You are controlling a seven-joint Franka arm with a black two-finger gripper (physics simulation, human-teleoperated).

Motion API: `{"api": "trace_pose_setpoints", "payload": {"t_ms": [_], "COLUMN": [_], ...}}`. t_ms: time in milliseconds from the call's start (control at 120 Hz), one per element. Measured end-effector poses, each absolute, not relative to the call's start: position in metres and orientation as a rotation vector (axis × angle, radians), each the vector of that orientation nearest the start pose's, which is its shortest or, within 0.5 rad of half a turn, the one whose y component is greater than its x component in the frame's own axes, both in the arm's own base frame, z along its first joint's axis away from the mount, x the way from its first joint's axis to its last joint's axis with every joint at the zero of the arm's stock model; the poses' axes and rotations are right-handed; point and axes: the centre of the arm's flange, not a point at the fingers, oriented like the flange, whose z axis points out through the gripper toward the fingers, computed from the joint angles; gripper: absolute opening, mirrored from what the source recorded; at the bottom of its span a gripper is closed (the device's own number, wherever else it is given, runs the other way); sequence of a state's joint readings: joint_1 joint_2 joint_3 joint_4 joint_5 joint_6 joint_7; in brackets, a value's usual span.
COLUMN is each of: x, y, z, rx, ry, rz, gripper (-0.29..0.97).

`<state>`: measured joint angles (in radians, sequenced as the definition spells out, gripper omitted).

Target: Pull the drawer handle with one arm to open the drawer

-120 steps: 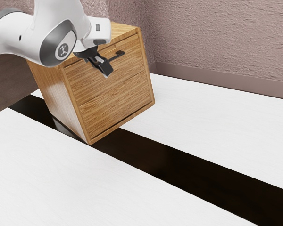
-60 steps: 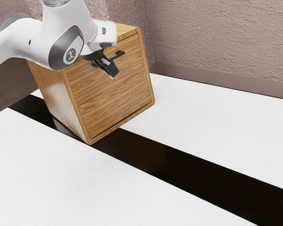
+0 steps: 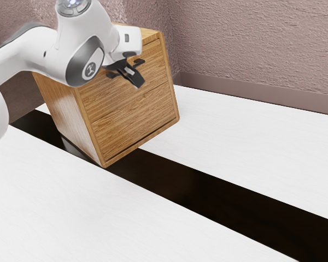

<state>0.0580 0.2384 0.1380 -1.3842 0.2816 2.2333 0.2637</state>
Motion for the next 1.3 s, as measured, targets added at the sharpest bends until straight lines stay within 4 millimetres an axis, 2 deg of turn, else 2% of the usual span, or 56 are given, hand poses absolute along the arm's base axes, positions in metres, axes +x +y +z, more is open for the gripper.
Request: {"api": "trace_pose_setpoints", "payload": {"t_ms": [83, 167, 250, 367, 508, 725, 942, 1208, 1300], "x": [0.663, 0.658, 0.653, 0.653, 0.652, 0.653, 0.657, 0.662, 0.669], "y": [0.127, 0.146, 0.151, 0.151, 0.151, 0.136, 0.139, 0.139, 0.137], "z": [0.649, 0.654, 0.663, 0.662, 0.658, 0.653, 0.654, 0.655, 0.644], "rx": [-2.607, -2.607, -2.611, -2.624, -2.688, -2.745, -2.741, -2.720, -2.717], "ry": [0.251, 0.214, 0.201, 0.203, 0.182, 0.203, 0.199, 0.205, 0.216], "rz": [-0.722, -0.724, -0.730, -0.719, -0.696, -0.675, -0.692, -0.743, -0.738], "gripper": [0.68, 0.68, 0.64, 0.70, 0.68, 0.69, 0.72, 0.68, 0.73]}}
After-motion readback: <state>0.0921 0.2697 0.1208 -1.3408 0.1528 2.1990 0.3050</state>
